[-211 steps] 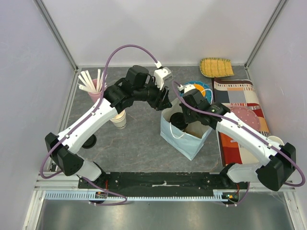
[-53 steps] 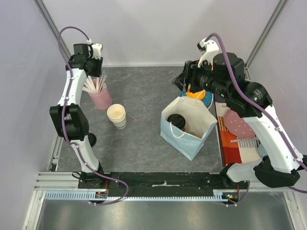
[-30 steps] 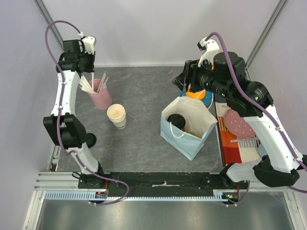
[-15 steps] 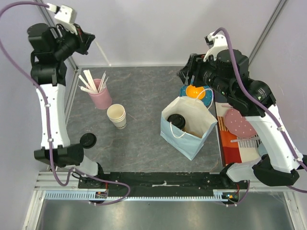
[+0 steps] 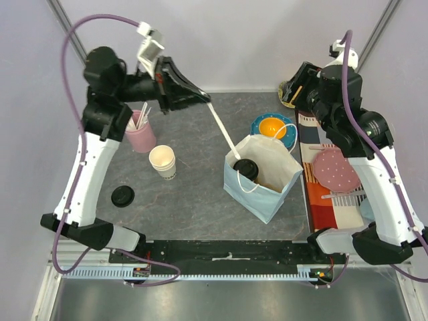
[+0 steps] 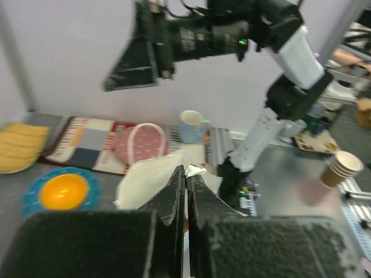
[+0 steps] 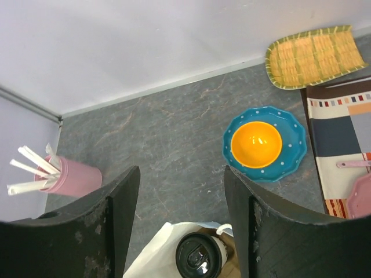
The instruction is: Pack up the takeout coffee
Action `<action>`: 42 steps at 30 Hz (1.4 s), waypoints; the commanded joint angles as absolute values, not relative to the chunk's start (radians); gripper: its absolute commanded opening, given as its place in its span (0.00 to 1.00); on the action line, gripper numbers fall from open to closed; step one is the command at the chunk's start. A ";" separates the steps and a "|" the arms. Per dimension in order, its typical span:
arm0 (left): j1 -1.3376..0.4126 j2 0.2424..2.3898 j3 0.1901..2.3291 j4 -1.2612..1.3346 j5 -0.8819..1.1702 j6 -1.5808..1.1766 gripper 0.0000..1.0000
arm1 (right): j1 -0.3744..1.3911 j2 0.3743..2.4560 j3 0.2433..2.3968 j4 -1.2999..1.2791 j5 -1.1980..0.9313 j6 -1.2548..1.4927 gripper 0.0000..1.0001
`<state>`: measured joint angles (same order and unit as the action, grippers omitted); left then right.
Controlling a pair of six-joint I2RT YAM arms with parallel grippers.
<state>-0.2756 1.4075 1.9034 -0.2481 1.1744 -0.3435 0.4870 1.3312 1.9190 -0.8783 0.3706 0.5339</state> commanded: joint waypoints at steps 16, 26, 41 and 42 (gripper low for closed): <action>-0.715 1.574 1.831 -0.221 0.848 -0.172 0.02 | 0.468 1.108 1.764 -0.851 0.426 0.631 0.65; -0.765 1.623 1.789 -0.294 0.842 -0.029 0.02 | 0.466 1.123 1.776 -0.850 0.394 0.560 0.66; -0.802 1.666 1.865 -0.390 0.680 0.114 0.73 | 0.466 1.169 1.784 -0.828 0.359 0.519 0.72; -0.801 1.666 1.887 -0.390 0.654 0.112 0.74 | 0.469 1.170 1.786 -0.825 0.360 0.518 0.72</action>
